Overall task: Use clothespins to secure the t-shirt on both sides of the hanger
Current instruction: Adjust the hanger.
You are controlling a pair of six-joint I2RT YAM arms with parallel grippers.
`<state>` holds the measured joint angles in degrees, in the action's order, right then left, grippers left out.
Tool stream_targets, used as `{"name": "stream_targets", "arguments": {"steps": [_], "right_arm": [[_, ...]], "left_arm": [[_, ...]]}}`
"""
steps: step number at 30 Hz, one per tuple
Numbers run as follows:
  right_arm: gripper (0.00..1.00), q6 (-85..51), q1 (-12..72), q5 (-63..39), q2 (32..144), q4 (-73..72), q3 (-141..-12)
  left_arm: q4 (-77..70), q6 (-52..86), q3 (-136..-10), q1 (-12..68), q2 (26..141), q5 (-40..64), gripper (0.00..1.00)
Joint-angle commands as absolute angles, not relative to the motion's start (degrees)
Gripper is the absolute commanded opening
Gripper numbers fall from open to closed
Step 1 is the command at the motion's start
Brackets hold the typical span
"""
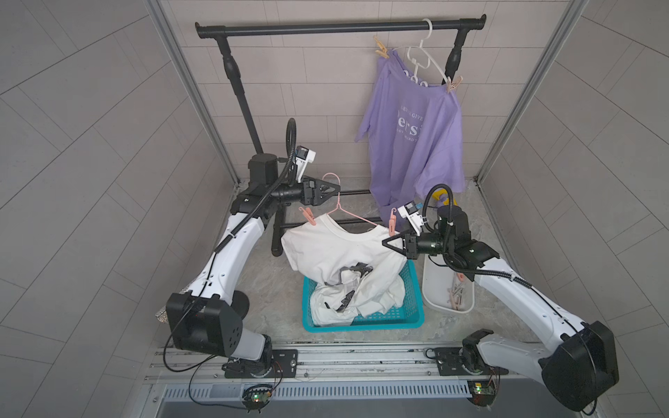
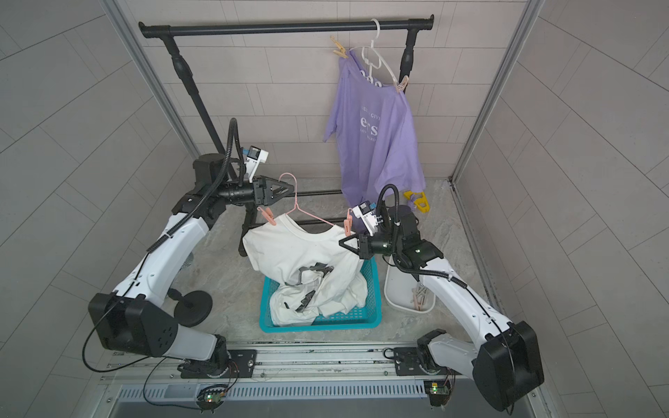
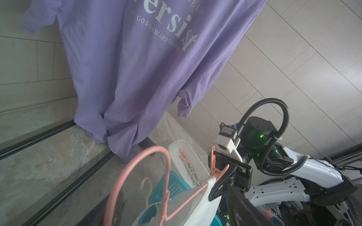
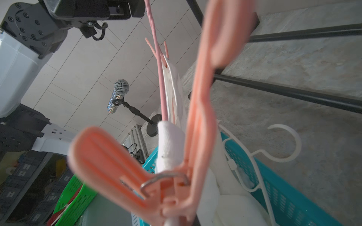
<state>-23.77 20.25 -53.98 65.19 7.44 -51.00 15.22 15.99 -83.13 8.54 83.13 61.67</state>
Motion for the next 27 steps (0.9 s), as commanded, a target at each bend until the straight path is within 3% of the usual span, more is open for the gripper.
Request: {"name": "stream_targets", "arguments": {"steps": [1, 15, 27], "right_arm": [[0.0, -21.1, 20.3, -48.2, 61.9, 9.5, -53.2], [0.0, -18.8, 21.4, -36.2, 59.0, 15.3, -63.4], [0.0, -19.4, 22.6, -31.6, 64.7, 17.4, -77.3]], "left_arm": [[18.5, 13.1, -85.5, 8.6, 79.7, 56.8, 0.87], [18.0, 16.9, -80.1, 8.6, 72.0, 47.1, 0.88], [14.0, 19.9, -69.0, 8.6, 63.6, 39.9, 0.88]]}}
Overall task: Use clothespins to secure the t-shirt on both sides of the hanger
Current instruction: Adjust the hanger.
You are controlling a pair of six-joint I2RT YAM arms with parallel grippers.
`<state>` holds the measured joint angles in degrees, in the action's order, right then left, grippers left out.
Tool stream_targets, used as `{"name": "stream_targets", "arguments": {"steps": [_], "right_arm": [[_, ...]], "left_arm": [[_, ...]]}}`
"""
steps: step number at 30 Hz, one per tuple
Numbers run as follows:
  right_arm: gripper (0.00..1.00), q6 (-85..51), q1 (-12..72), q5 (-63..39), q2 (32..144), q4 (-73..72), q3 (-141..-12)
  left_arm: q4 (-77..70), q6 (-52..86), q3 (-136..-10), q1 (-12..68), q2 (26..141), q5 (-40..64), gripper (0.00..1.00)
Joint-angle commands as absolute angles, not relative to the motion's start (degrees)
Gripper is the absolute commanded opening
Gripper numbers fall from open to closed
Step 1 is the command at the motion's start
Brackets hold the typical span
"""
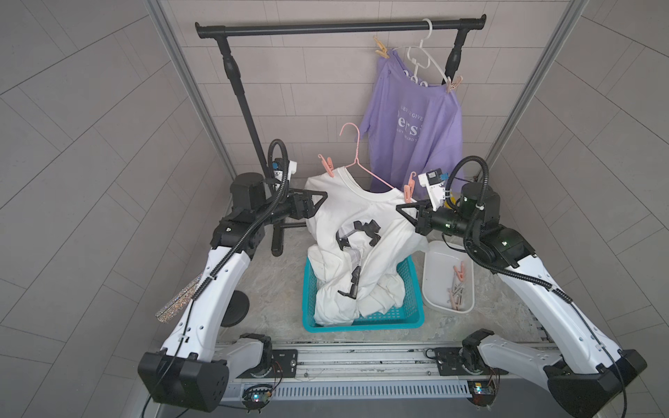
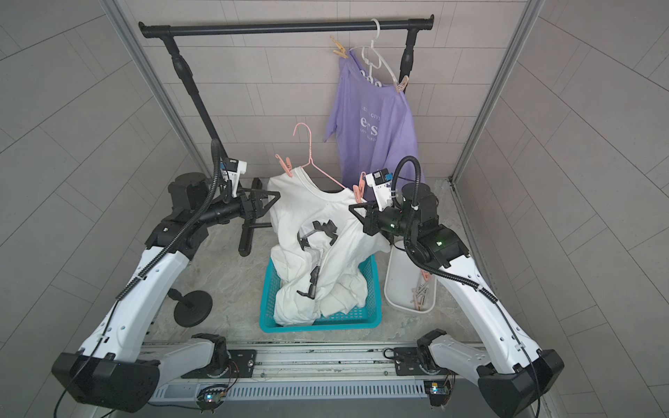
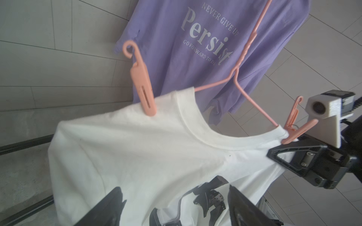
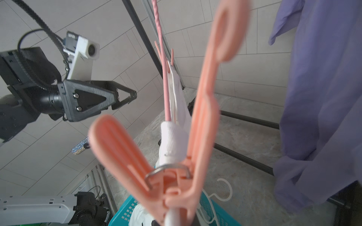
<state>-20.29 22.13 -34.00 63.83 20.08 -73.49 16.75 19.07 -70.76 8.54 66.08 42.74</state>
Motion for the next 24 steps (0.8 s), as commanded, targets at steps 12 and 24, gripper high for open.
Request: {"name": "stream_targets", "arguments": {"steps": [12, 24], "right_arm": [[0.0, -15.8, 23.5, -25.1, 72.9, 24.2, -95.7], [0.0, -14.4, 23.6, -19.9, 80.1, 25.4, -111.0]], "left_arm": [[17.9, 17.0, -67.5, 8.6, 62.0, 38.2, 0.88], [16.1, 18.2, -67.2, 8.5, 62.9, 39.0, 0.87]]}}
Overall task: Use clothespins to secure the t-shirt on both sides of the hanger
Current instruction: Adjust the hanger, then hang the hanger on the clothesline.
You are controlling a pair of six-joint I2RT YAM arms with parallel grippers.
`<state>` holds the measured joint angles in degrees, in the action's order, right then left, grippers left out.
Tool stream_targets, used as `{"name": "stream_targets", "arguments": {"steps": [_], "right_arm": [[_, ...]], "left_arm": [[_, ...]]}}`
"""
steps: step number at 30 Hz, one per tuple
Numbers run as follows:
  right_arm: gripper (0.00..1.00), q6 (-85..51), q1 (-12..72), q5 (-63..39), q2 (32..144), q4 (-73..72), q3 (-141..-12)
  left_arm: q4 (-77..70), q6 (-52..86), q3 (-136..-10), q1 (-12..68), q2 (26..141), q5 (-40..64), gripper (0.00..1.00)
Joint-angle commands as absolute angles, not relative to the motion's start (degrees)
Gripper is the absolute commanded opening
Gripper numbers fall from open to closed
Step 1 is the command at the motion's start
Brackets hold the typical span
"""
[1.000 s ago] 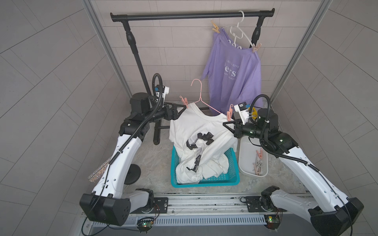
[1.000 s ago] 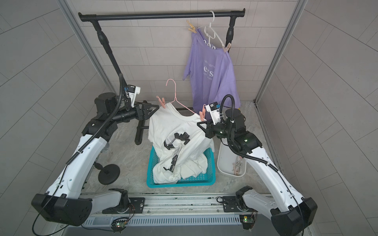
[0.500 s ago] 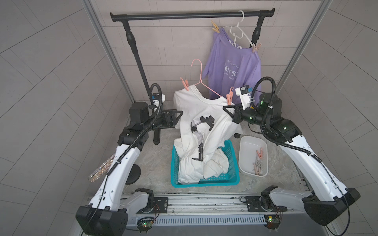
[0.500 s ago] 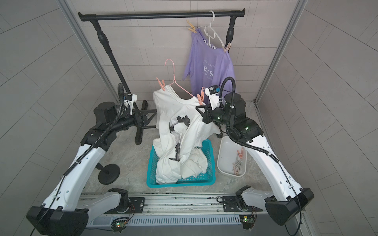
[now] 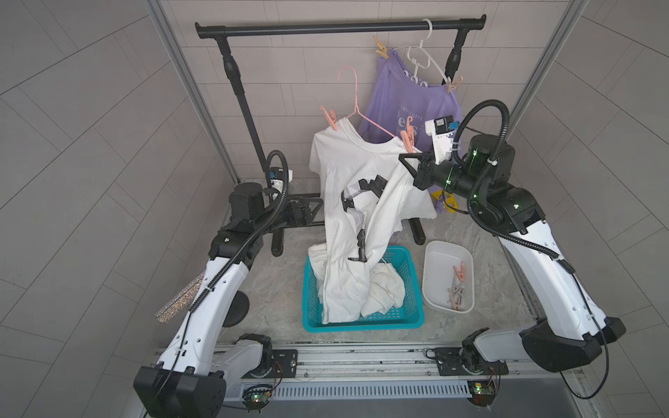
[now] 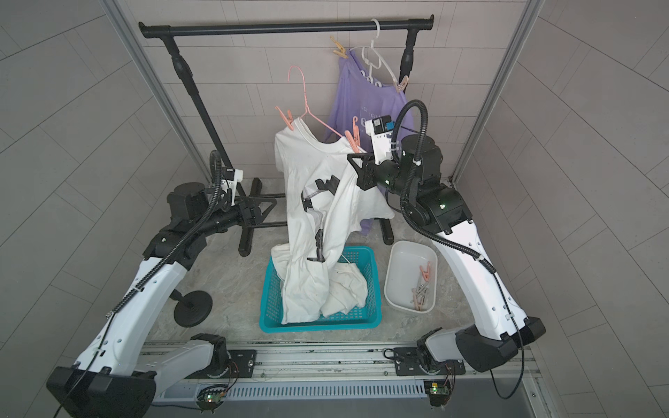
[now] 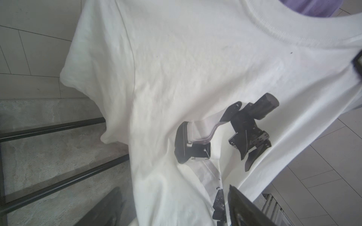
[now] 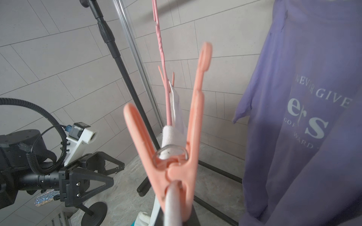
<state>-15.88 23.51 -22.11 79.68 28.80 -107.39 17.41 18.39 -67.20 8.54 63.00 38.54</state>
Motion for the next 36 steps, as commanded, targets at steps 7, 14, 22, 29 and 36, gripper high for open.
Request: {"name": "stream_targets", "arguments": {"steps": [7, 14, 22, 29, 36], "right_arm": [[0.0, -15.1, 23.6, -17.0, 81.2, 21.0, -113.2], [0.0, -14.9, 23.6, -13.8, 82.4, 17.8, -116.4], [0.0, -13.9, 23.6, -11.5, 83.1, 14.9, -117.8], [0.0, -13.6, 23.6, -8.6, 84.4, 13.0, -120.1], [0.0, -13.5, 23.5, -8.1, 87.8, 12.8, -122.4]], "left_arm": [[16.3, 18.1, -67.8, 8.6, 63.1, 39.3, 0.87], [16.2, 18.2, -68.2, 8.6, 63.3, 39.4, 0.87], [16.3, 18.1, -68.3, 8.7, 63.1, 39.4, 0.87], [16.3, 18.1, -68.7, 8.6, 63.4, 39.5, 0.87], [16.3, 18.2, -68.8, 8.7, 63.3, 39.5, 0.87]]}}
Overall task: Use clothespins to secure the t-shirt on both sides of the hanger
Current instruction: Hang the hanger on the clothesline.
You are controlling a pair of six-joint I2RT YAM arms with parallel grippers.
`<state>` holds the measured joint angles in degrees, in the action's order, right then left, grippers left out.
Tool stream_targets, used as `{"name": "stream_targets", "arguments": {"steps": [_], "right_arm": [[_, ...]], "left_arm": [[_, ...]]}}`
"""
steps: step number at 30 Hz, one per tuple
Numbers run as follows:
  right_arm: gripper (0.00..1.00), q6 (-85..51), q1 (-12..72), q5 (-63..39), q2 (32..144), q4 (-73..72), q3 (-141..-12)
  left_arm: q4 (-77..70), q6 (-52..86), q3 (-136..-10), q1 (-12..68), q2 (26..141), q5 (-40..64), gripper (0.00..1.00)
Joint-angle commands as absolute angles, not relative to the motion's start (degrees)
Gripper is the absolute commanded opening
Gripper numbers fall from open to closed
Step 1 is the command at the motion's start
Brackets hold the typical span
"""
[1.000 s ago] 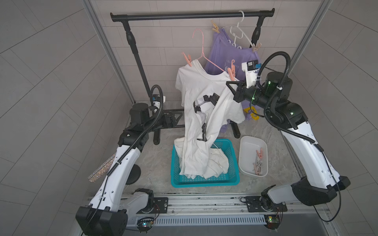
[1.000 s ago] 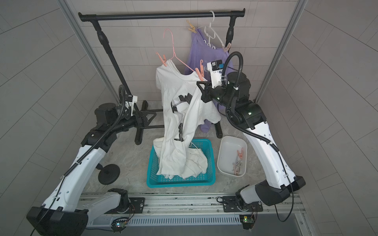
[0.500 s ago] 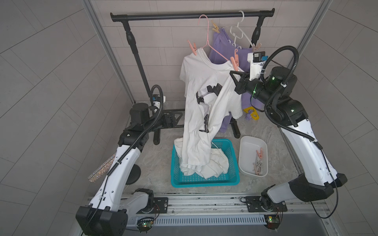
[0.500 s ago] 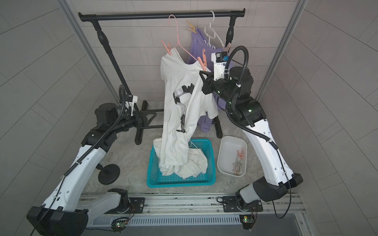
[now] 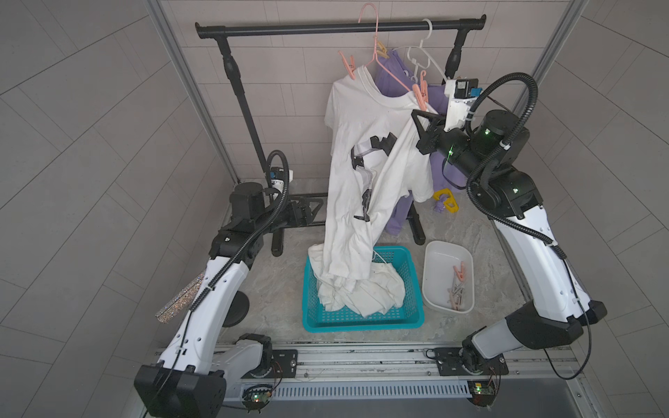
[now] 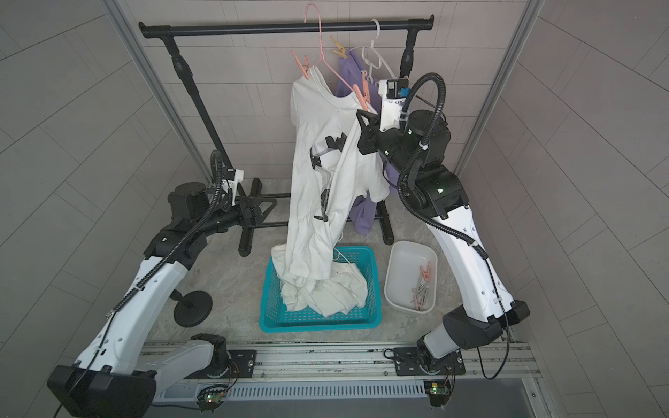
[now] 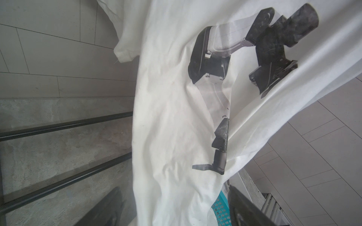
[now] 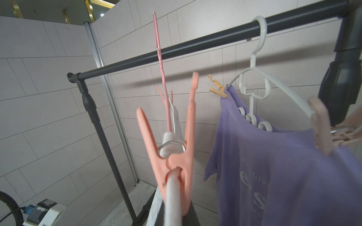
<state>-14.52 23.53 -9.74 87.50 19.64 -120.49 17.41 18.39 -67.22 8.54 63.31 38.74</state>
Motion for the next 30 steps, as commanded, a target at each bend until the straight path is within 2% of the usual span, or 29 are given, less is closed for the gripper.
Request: {"name": "stream_targets", "arguments": {"steps": [1, 16, 28, 30], "right_arm": [[0.0, -13.4, 23.5, -8.1, 88.1, 12.6, -122.4], [0.0, -13.2, 23.3, -1.8, 88.4, 11.3, -118.7], [0.0, -15.1, 22.9, -4.4, 84.8, 7.5, -109.5], [0.08, -15.1, 22.9, -4.5, 84.5, 7.5, -108.5]], "left_arm": [[16.2, 18.3, -68.7, 8.6, 63.4, 39.5, 0.87], [14.8, 19.4, -67.6, 8.6, 63.9, 40.3, 0.87], [14.5, 20.1, -66.2, 9.3, 65.2, 41.3, 0.87], [14.4, 20.2, -66.1, 9.7, 65.4, 41.3, 0.87]]}}
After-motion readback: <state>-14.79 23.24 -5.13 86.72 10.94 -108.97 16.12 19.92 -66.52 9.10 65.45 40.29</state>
